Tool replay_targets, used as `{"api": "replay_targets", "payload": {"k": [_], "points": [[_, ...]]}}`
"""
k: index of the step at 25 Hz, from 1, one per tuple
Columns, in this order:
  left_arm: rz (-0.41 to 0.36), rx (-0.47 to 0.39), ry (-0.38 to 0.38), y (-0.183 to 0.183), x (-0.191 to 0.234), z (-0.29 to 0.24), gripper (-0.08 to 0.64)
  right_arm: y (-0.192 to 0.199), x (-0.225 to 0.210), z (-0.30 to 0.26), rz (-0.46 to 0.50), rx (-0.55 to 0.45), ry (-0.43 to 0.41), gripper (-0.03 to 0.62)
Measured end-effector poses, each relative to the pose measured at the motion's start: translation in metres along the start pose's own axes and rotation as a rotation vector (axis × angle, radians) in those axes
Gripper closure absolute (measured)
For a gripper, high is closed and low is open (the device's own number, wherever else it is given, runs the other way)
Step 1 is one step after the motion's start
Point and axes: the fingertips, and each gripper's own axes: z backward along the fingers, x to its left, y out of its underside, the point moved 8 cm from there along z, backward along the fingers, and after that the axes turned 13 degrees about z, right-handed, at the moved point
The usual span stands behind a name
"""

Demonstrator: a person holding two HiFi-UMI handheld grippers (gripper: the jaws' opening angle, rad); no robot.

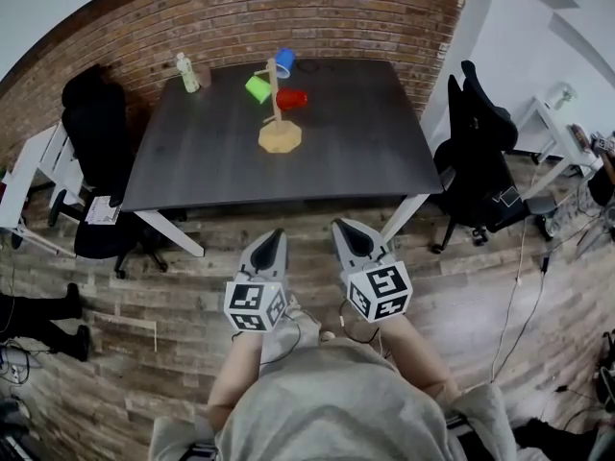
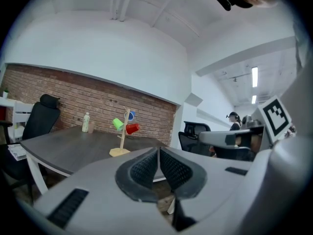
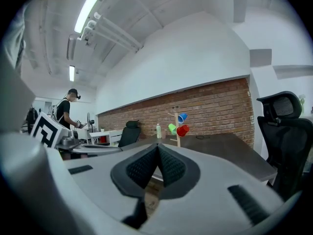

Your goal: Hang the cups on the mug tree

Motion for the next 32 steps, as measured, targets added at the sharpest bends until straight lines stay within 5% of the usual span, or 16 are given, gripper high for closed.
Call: {"api": "replay_targets", "payload": {"k": [32], "points": [[-0.012, 0.012, 0.005, 0.009, -0.021, -0.009, 0.543, 0.008, -0.016, 0.015, -0.035, -0.004, -0.001, 0.594]]}}
